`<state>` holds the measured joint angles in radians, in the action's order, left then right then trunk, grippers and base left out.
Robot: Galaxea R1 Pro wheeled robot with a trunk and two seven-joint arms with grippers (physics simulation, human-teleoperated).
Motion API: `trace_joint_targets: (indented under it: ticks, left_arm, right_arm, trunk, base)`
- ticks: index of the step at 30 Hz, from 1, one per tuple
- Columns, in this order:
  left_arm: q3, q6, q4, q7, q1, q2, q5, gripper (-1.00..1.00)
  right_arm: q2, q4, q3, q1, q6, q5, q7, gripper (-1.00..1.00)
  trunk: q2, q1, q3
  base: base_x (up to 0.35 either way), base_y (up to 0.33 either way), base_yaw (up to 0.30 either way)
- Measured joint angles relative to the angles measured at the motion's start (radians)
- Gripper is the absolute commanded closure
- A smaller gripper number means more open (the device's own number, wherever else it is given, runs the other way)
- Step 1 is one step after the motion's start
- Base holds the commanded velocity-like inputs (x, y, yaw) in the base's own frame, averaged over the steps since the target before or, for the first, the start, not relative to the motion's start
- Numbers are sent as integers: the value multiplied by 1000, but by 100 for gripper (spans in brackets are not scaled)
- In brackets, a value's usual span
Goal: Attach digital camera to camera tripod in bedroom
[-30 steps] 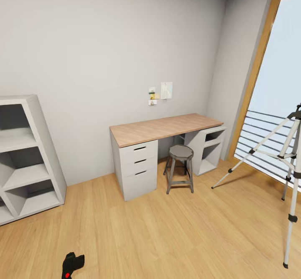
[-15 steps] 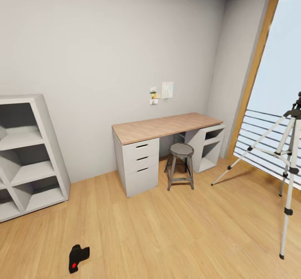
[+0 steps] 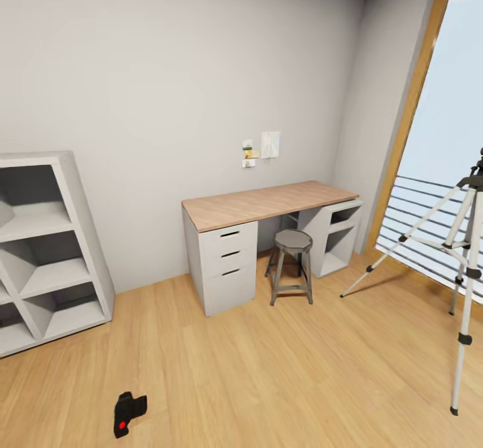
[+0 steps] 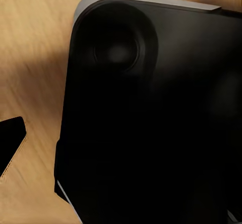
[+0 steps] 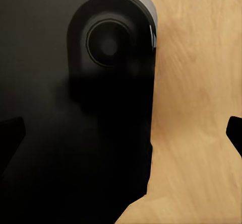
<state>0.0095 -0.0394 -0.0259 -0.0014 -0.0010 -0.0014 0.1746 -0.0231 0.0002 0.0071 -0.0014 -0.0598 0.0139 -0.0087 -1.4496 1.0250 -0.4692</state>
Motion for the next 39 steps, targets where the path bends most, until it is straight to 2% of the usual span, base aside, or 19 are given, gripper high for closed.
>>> trace_joint_targets:
  ticks: [39]
  left_arm:
    - [-1,1,0,-2,0,0,0,-100]
  right_arm:
    - [-2,0,1,0,0,0,0,-100]
  trunk:
    - [0,0,0]
  base:
    - [0,329,0]
